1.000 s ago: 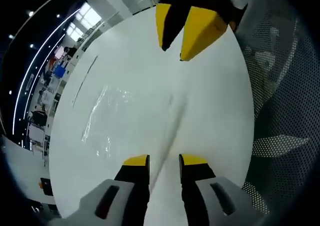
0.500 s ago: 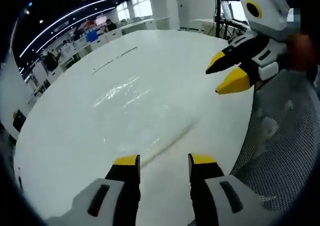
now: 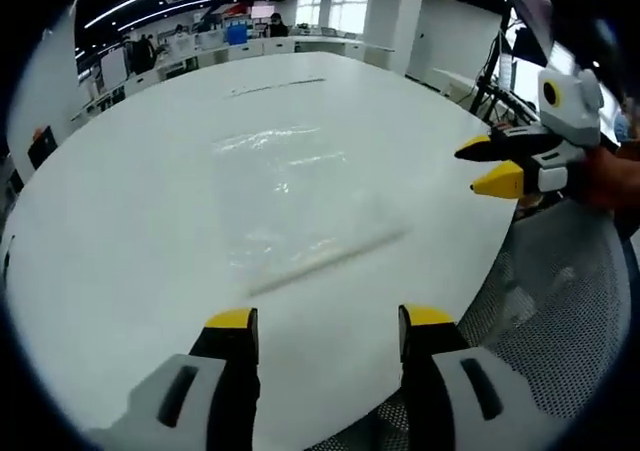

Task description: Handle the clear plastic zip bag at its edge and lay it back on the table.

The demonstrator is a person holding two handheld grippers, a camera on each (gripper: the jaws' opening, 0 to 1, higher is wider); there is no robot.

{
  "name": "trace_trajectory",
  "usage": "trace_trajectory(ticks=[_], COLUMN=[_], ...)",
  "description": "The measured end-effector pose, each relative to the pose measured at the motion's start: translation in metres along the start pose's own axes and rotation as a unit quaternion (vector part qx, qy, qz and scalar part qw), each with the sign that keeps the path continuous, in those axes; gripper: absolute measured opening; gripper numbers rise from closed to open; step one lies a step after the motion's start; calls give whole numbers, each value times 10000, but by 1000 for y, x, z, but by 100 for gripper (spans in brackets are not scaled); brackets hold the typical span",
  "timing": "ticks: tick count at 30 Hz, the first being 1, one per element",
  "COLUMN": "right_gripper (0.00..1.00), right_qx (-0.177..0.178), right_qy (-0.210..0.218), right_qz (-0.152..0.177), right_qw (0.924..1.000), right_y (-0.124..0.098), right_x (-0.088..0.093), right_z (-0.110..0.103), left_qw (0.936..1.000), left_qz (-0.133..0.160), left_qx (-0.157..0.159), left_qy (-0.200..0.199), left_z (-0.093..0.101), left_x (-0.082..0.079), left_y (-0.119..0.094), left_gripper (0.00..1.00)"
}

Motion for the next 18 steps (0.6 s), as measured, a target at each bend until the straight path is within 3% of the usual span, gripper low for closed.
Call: trace_trajectory(ticks=[5,8,18], right_gripper=[49,51,59], right_qx=[7,6,-106], right_qy=[23,-119,-48], right_qz=[82,43,1], right_qw=[10000,9999,9999], right_y=[0,-1,-2], right_x=[-5,-4,2], right_z=[1,0,-6], left_qw=[9993,9993,9987], left_qz=[212,256,322], left_qx=[73,105,338], left_qy=[-313,-262,-224], left_z=[2,7,10], left_x=[-13,-14,-14], left_y=[-7,-14,-7], left_gripper=[59,58,59])
Point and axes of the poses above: the point that each gripper's makers call its tool centre point, and the gripper's own axes: y roughly forward along the fingers, z roughly to its right, x roughly out of its underside, the point moved 2 cm from there along -y, roughly backward along the fingers, and after that the axes turned 6 degrees about -x, right-handed, at the moved point
